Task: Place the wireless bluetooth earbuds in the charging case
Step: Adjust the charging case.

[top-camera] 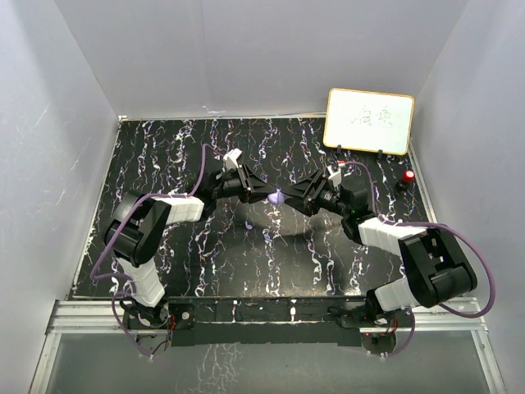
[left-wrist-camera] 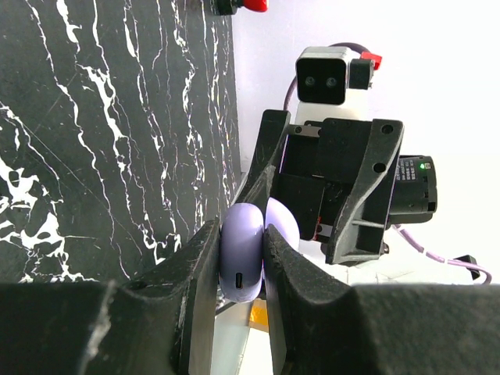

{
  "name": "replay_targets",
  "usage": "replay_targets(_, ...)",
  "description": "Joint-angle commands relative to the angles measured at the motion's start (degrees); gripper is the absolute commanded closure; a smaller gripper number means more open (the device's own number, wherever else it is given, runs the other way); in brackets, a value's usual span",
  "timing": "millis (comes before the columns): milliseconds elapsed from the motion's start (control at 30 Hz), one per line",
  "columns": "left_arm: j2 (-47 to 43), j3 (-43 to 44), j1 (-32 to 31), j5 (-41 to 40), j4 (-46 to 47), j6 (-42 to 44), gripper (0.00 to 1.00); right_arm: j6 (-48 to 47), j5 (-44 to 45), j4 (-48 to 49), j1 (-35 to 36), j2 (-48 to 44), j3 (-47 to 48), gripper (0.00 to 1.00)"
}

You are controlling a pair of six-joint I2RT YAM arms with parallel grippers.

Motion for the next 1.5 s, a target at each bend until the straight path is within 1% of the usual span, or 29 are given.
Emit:
replay_targets(0, -0.43, 0.47, -0.87, 0.66, 2.56, -0.22, 1.00, 1.84, 0.62, 6.84, -0.11, 0.55, 0.06, 0.45)
replay_targets(367, 0.11, 0.62, -1.89, 0.64, 4.14, -0.74, 1.00, 4.11, 0.67, 10.53, -0.07, 1.78, -1.06, 0.58)
replay_targets(1100, 0.67, 0.11, -2.00, 0.61, 5.23, -1.01, 1.00, 4.84, 1.14, 10.99, -0.07, 2.09, -1.44, 0.80)
replay_targets(1133, 0.69, 0.04, -1.96, 0.61, 5.29, -1.01, 0.99, 4.96, 1.21, 11.15, -0.07, 2.13, -1.44, 0.81)
replay_targets(1167, 0.76, 0.16, -1.93, 0.56, 5.20, -0.96, 0.93, 5.02, 1.27, 11.17, -0.11, 2.09, -1.55, 0.82)
replay_targets(1233, 0.74, 0.17, -1.97, 0.53, 4.97, -0.76, 0.77, 5.16, 1.37, 11.24, -0.07, 2.05, -1.53, 0.84)
replay_targets(1333, 0.56, 0.14, -1.98, 0.35, 4.30, -0.33, 0.59, 5.37, 1.65, 11.36, -0.07, 1.96, -1.58, 0.85)
replay_targets(1400, 0.33, 0.12, -1.93, 0.06, 3.66, 0.13, 0.51, 5.68, 1.88, 11.56, -0.07, 1.80, -1.69, 0.85)
replay_targets(1467, -0.01, 0.22, -1.96, -0.28, 2.49, 1.11, 0.46, 5.87, 2.46, 11.69, -0.07, 1.55, -1.83, 0.86)
